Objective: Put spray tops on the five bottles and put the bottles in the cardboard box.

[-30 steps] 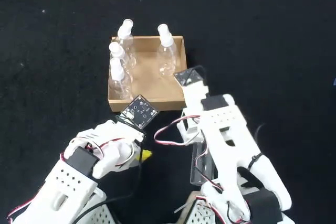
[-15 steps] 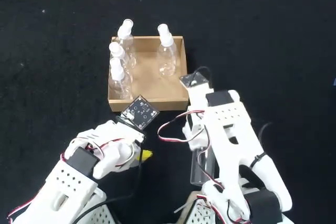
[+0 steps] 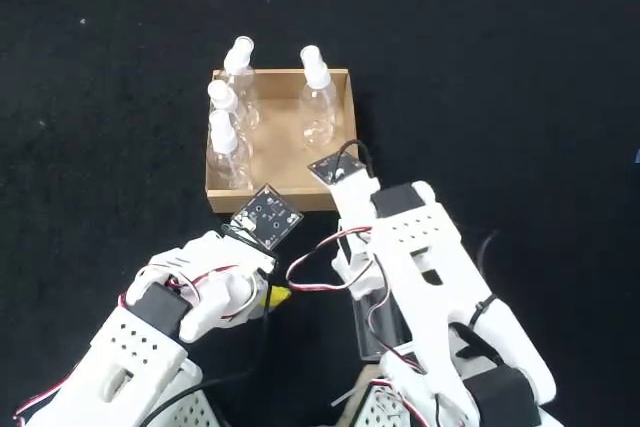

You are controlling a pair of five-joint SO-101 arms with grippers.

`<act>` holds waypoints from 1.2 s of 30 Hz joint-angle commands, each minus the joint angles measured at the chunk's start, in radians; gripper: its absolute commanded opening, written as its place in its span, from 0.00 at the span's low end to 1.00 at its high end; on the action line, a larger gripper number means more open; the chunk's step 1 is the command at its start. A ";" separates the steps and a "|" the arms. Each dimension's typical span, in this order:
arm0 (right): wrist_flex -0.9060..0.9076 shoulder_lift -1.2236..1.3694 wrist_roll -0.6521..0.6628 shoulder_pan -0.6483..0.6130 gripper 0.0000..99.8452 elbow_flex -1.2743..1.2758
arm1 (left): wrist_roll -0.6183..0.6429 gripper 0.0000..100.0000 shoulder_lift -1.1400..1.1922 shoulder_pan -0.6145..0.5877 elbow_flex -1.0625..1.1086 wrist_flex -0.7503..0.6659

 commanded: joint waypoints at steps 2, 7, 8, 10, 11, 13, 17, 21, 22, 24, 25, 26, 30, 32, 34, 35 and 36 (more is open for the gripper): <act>-0.018 -0.039 0.008 0.003 0.15 -0.007 | -0.006 0.28 -0.015 -0.005 -0.016 -0.018; -0.163 -0.036 0.008 0.175 0.15 -0.007 | -0.006 0.28 -0.015 -0.005 -0.016 -0.018; -0.199 -0.036 0.008 0.219 0.15 -0.007 | -0.006 0.28 -0.015 -0.005 -0.016 -0.018; -0.261 -0.036 0.006 0.295 0.15 -0.018 | -0.006 0.28 -0.015 -0.005 -0.016 -0.020; -0.278 -0.036 0.002 0.327 0.15 -0.031 | -0.006 0.28 -0.015 -0.005 -0.016 -0.020; -0.281 -0.036 0.000 0.387 0.15 -0.076 | -0.006 0.28 -0.015 -0.005 -0.016 -0.020; -0.278 -0.036 -0.002 0.466 0.15 -0.163 | -0.006 0.28 -0.015 -0.005 -0.016 -0.020; -0.157 -0.036 -0.014 0.459 0.15 -0.217 | -0.006 0.28 -0.015 -0.005 -0.016 -0.020; -0.126 -0.036 -0.035 0.448 0.15 -0.231 | -0.006 0.28 -0.015 -0.005 -0.016 -0.020; -0.075 -0.036 -0.074 0.423 0.17 -0.240 | -0.006 0.28 -0.015 -0.005 -0.016 -0.020; -0.057 -0.036 -0.087 0.402 0.19 -0.240 | -0.006 0.28 -0.015 -0.005 -0.016 -0.020; -0.038 -0.036 -0.103 0.373 0.22 -0.242 | -0.006 0.28 -0.015 -0.005 -0.016 -0.020; 0.018 -0.036 -0.133 0.269 0.31 -0.239 | -0.006 0.28 -0.015 -0.005 -0.016 -0.020; 0.011 -0.036 -0.135 0.233 0.31 -0.219 | -0.006 0.28 -0.015 -0.005 -0.016 -0.020; -0.040 -0.036 -0.135 0.221 0.30 -0.170 | -0.006 0.28 -0.015 -0.005 -0.016 -0.020; -0.078 -0.036 -0.135 0.229 0.29 -0.136 | -0.006 0.28 -0.015 -0.005 -0.016 -0.020; -0.120 -0.036 -0.135 0.244 0.29 -0.097 | -0.006 0.28 -0.015 -0.005 -0.015 -0.020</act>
